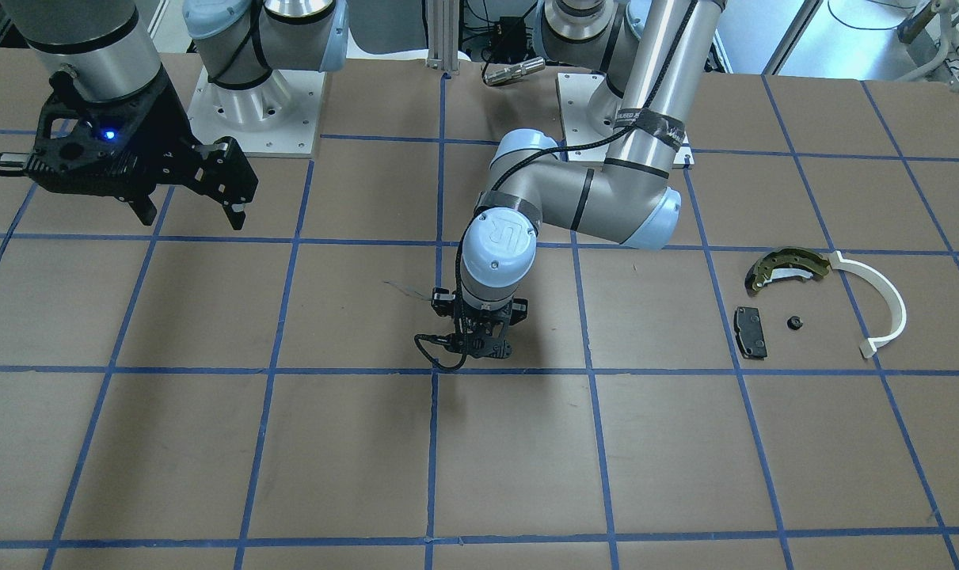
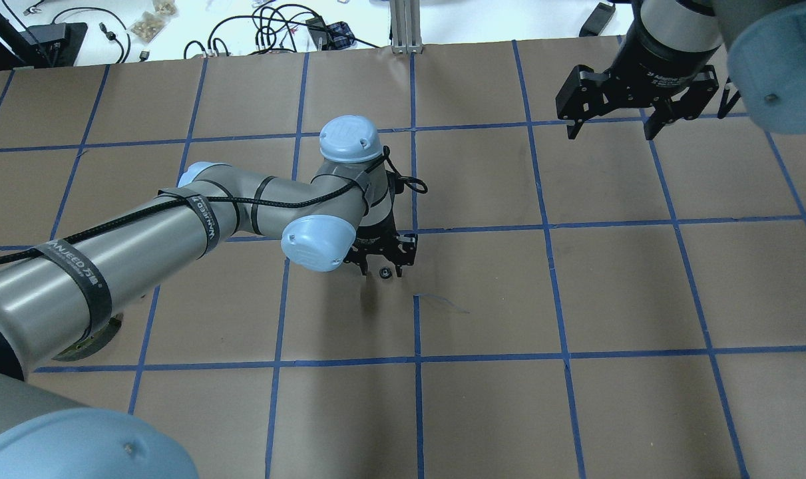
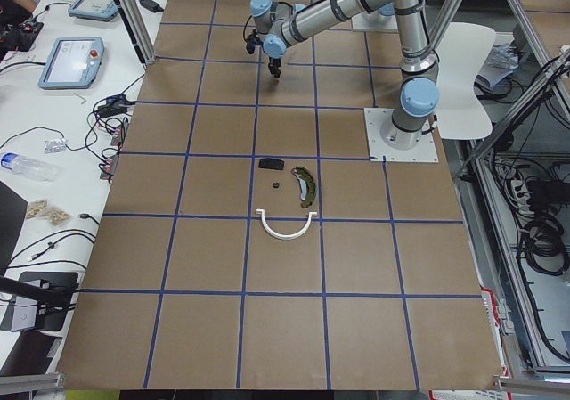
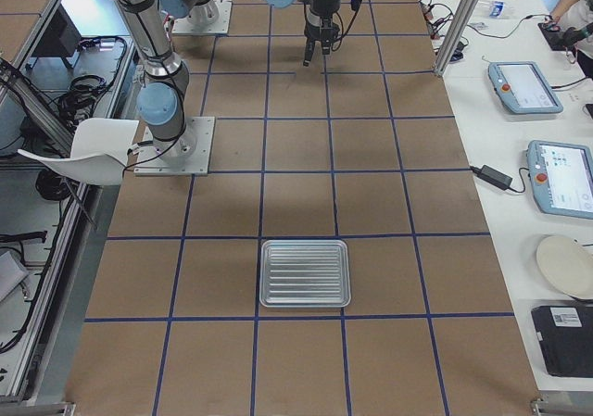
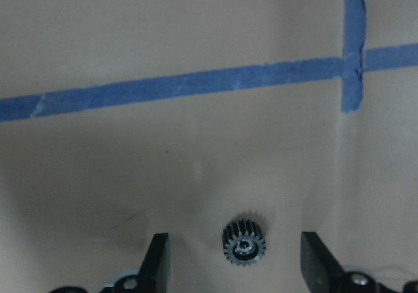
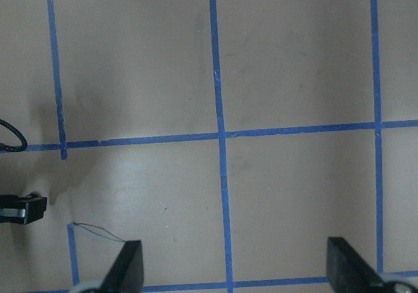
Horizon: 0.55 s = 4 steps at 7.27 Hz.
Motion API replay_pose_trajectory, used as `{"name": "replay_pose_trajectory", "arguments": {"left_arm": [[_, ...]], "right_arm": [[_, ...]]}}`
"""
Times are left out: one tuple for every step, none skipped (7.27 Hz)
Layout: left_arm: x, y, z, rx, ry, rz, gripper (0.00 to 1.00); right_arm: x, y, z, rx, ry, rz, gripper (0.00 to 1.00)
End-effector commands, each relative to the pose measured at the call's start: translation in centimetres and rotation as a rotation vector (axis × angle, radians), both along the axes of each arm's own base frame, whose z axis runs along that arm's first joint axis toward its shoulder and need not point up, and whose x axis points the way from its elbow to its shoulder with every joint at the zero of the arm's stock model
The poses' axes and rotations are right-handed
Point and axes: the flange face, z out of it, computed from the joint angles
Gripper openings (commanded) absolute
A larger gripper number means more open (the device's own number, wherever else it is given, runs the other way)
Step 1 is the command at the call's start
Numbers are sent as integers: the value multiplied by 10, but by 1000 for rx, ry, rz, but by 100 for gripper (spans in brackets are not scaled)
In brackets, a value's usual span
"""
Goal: Place bearing gear from tray to pile
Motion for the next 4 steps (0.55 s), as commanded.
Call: {"name": "replay_pose_trajectory", "arguments": {"left_arm": [[-3, 2, 0, -1, -1, -5, 23], [-3, 0, 2, -4, 0, -3, 0], [-3, -1, 3, -5, 0, -3, 0], [-3, -2, 6, -8, 0, -8, 0]], "right_arm": [[0, 0, 0, 1, 0, 0, 100], [0, 0, 0, 1, 0, 0, 100], [0, 0, -1, 2, 0, -3, 100], [0, 0, -1, 2, 0, -3, 100]]}}
